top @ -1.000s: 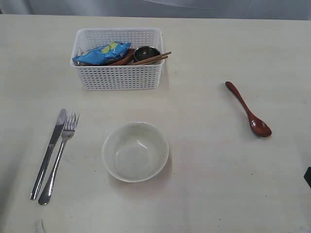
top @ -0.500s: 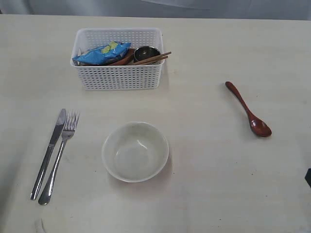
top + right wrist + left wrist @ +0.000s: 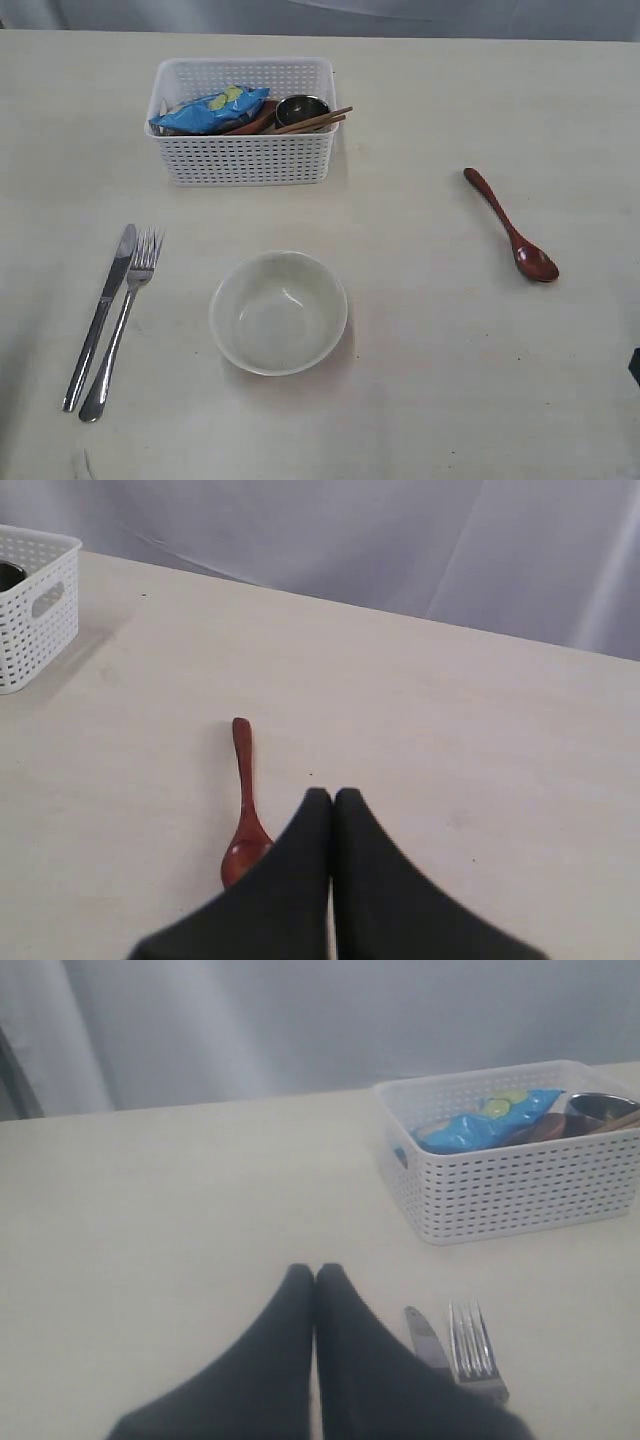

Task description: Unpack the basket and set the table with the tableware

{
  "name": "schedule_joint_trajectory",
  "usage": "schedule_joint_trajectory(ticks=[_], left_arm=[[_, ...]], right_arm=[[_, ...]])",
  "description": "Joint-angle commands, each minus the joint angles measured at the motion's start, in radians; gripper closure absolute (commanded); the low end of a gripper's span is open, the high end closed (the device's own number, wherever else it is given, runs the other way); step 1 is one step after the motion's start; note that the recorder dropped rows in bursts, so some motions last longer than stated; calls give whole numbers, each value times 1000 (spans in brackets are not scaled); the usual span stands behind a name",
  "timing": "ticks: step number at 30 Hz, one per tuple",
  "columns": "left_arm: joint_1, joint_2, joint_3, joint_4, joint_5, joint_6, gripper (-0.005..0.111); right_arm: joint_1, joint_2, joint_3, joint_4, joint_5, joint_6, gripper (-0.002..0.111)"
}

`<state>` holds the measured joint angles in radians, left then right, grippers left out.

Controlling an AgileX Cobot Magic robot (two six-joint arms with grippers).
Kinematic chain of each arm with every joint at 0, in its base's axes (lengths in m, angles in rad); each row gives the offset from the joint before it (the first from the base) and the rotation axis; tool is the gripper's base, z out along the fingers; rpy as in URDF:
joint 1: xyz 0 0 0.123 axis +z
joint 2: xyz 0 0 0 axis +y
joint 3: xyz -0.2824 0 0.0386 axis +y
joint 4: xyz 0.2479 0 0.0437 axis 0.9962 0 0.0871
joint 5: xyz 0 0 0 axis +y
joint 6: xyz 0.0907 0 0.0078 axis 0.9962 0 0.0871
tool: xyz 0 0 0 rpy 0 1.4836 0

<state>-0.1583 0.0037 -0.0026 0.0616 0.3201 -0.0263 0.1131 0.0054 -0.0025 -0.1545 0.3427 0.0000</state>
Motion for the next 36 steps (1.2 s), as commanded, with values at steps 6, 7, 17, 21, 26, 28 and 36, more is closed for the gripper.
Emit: schedule_joint_trajectory(ticks=[6,7,17,21,26,28,36], left_arm=[[45,-4,3,-6,0,4,107],[45,-4,3,-6,0,4,107],[44,-4,3,-6,0,4,107],[44,-4,3,-6,0,4,107],[44,-4,3,-6,0,4,107],[44,-4,3,-6,0,4,107],[44,-4,3,-6,0,4,107]], right_arm=[[-7,-5,3,-12,-64,-8,109],[-7,-5,3,-12,-86,-8,109],[-7,-5,3,84,-564,33,109],[-5,-5,3,84,-835,118,109],[11,-5,-8,-98,-907,451,109],[11,-5,-79,-170,-732,530,109],[11,259,-498,-146,-12,424,105]])
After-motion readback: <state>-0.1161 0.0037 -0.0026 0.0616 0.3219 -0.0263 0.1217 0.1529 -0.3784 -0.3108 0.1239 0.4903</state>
